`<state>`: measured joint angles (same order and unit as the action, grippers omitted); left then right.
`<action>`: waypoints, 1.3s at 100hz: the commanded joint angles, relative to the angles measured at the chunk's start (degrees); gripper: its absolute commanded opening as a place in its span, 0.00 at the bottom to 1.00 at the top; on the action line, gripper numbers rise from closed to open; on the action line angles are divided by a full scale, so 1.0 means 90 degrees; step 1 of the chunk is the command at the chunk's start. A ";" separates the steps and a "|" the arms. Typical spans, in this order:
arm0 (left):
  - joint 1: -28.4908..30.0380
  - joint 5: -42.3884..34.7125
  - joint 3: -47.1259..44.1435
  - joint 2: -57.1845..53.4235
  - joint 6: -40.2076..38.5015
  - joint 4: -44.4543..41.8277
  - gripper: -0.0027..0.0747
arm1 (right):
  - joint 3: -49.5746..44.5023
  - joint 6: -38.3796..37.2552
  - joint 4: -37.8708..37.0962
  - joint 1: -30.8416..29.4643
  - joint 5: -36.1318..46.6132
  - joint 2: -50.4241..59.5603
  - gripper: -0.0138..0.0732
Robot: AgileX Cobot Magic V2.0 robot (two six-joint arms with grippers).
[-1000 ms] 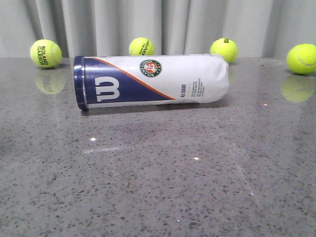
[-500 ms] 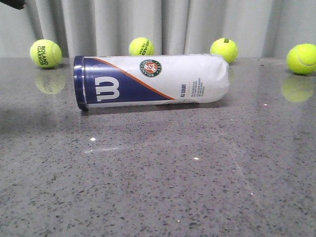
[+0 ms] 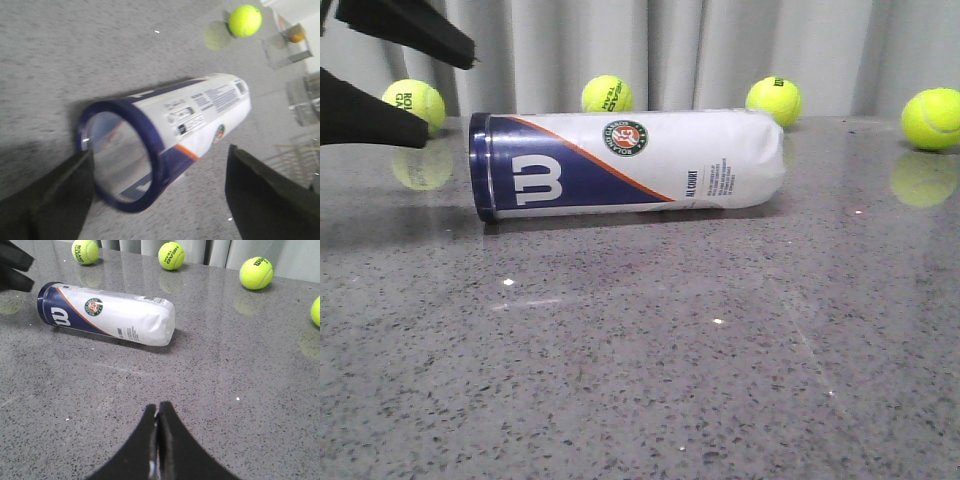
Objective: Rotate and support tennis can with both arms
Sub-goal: 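Lower the left gripper and grasp the can's navy lid end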
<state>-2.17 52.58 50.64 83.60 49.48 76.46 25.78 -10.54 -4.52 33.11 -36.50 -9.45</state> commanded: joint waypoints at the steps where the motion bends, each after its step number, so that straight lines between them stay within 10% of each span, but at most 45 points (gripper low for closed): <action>1: -0.0273 0.0306 0.0309 0.0122 0.0186 0.0831 0.70 | 0.0143 0.0003 -0.0115 -0.0033 0.0514 -0.0071 0.08; 66: -0.1157 0.0388 0.0839 0.1189 0.0500 0.1303 0.68 | 0.0143 0.0003 -0.0115 -0.0033 0.0514 -0.0071 0.08; 116: -0.1157 0.0492 0.0839 0.1189 0.0500 0.1484 0.02 | 0.0143 0.0003 -0.0115 -0.0033 0.0514 -0.0071 0.08; 130: -0.1157 0.0566 0.0839 0.1189 0.0500 0.1588 0.01 | 0.0143 0.0003 -0.0115 -0.0033 0.0514 -0.0071 0.08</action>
<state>-12.15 57.33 56.88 96.30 53.75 89.08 25.78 -10.54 -4.52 33.11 -36.50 -9.45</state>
